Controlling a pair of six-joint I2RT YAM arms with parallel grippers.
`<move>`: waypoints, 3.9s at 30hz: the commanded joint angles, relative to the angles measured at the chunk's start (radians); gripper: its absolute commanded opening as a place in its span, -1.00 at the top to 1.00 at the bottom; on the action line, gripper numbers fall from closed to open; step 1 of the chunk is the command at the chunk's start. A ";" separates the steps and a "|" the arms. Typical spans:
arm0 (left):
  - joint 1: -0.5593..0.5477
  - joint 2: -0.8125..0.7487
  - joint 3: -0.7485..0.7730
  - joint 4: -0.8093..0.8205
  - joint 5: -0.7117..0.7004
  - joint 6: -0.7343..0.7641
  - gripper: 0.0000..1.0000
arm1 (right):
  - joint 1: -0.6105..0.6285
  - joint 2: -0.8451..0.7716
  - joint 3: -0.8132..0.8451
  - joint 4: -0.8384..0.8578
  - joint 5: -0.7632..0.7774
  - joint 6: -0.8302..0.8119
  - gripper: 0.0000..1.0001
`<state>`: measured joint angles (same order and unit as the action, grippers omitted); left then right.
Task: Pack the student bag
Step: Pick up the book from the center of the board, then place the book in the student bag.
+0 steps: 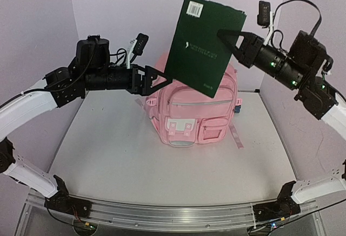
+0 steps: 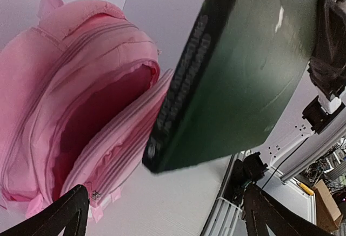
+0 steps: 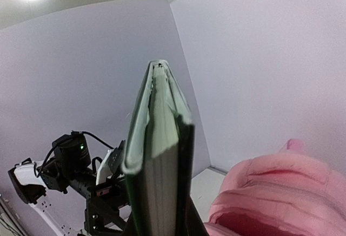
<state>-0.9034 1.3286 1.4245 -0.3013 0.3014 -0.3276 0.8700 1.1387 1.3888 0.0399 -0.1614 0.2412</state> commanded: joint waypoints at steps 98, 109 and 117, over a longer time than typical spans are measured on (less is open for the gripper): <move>0.007 0.342 0.224 -0.377 0.203 0.384 -0.25 | -0.517 0.447 0.226 -0.150 -0.985 -0.680 1.00; 0.039 0.335 0.214 -0.376 0.117 0.368 -0.15 | -0.511 0.293 0.135 0.083 -1.090 -0.473 1.00; 0.065 0.316 0.195 -0.355 0.138 0.366 -0.14 | -0.507 0.268 0.123 0.104 -1.122 -0.421 1.00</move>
<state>-0.8643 1.6638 1.6173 -0.6190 0.4801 0.0517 0.3538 1.4446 1.5086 0.0493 -1.2479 -0.2328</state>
